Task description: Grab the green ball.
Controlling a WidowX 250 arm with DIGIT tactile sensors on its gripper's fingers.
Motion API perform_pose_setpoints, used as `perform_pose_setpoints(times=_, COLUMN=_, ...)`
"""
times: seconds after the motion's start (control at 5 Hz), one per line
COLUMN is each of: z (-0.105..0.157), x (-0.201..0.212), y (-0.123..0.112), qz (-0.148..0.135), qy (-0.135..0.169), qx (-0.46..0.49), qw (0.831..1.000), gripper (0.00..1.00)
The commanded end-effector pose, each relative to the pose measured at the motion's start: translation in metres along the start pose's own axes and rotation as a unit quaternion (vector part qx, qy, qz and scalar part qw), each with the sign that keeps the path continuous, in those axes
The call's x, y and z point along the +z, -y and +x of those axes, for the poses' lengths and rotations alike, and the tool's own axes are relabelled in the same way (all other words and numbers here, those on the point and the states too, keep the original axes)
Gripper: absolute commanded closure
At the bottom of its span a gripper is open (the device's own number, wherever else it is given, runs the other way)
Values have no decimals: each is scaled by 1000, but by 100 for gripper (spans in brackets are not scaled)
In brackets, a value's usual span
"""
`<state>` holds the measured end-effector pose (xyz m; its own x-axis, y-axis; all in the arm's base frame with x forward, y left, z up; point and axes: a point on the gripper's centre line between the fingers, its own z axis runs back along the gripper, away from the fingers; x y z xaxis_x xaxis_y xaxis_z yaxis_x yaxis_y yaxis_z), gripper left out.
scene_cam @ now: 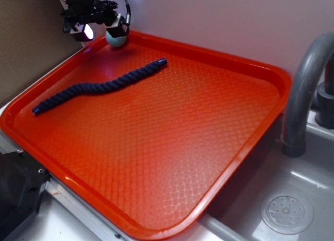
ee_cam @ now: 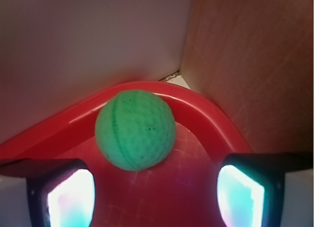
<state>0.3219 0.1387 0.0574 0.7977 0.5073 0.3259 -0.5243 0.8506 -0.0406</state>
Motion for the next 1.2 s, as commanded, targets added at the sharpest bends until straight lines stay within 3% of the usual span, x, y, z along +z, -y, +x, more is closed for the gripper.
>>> perform_pose_setpoints(times=0.0, z=19, x=6, y=17, qz=-14, qy=32, qx=-5, qw=999, gripper=0)
perform_pose_setpoints(times=0.2, z=13, x=0, y=25, qz=-9, qy=25, qx=2, qw=1000, gripper=35)
perform_pose_setpoints(times=0.4, z=13, x=-6, y=31, qz=-9, qy=26, qx=2, qw=1000, gripper=100)
perform_pose_setpoints(times=1.0, z=20, x=-20, y=43, qz=-1, qy=38, qx=-4, qw=999, gripper=100)
